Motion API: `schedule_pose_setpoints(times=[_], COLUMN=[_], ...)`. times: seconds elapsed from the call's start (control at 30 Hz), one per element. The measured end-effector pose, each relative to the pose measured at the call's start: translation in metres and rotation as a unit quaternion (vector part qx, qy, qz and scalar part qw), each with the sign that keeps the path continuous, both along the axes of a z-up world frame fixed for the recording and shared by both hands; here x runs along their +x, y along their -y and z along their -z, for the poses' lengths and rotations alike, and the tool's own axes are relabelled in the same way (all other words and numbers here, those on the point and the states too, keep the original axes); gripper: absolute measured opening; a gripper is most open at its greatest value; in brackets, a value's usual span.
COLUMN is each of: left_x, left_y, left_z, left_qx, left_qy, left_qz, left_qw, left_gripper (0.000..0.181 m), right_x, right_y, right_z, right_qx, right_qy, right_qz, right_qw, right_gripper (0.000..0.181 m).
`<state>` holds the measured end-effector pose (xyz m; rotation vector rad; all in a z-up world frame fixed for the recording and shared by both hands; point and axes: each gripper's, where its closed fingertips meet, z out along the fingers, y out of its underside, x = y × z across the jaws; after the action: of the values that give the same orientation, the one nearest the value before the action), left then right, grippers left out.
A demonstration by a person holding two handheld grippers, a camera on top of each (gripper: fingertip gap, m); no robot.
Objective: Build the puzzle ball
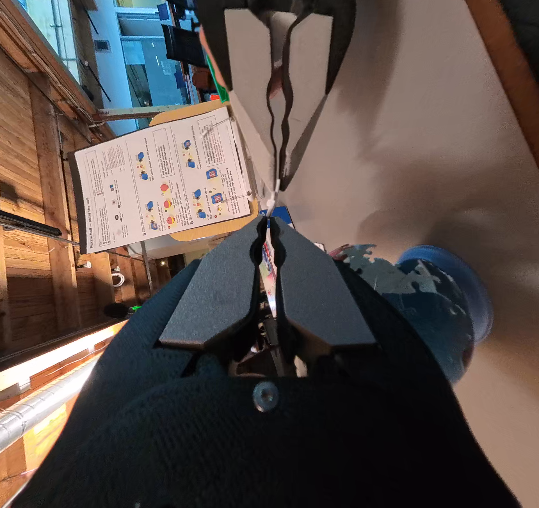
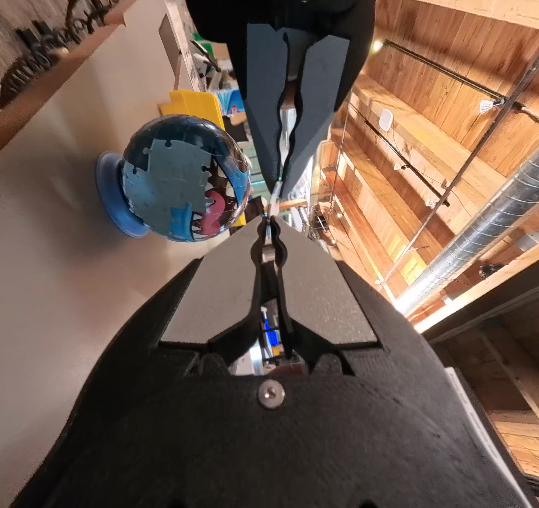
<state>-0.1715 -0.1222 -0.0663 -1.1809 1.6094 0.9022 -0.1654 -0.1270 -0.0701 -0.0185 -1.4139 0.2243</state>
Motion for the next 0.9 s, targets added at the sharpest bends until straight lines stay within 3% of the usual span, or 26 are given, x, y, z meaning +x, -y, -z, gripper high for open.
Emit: schedule_pose_setpoints(times=[0.17, 0.27, 0.37, 0.47, 0.67, 0.9], left_x=[-0.01, -0.01, -0.032, -0.039, -0.023, 0.009], left_y=[-0.006, -0.007, -0.011, -0.003, 0.004, 0.007], left_z=[0.0, 0.008, 0.01, 0.013, 0.022, 0.023], left_qx=[-0.004, -0.012, 0.0, -0.028, -0.028, 0.009], left_qy=[-0.005, -0.008, -0.033, -0.003, -0.025, -0.035], left_qz=[-0.018, -0.029, -0.076, -0.078, -0.058, -0.02], left_qw=[1.0, 0.999, 0.997, 0.997, 0.998, 0.999], left_gripper=[0.0, 0.0, 0.0, 0.0, 0.02, 0.0], right_x=[0.011, -0.001, 0.001, -0.001, 0.005, 0.009], right_y=[0.022, 0.01, 0.01, 0.011, 0.021, 0.021], right_z=[-0.006, 0.002, 0.007, 0.011, 0.002, -0.003], right_qx=[0.006, 0.008, 0.031, 0.053, 0.024, -0.001], right_qy=[-0.023, -0.005, -0.005, -0.006, -0.026, -0.032], right_qz=[-0.044, -0.002, -0.005, 0.001, -0.037, -0.075], right_qw=[0.999, 1.0, 1.0, 0.999, 0.999, 0.997], right_gripper=[0.0, 0.0, 0.0, 0.0, 0.0, 0.0])
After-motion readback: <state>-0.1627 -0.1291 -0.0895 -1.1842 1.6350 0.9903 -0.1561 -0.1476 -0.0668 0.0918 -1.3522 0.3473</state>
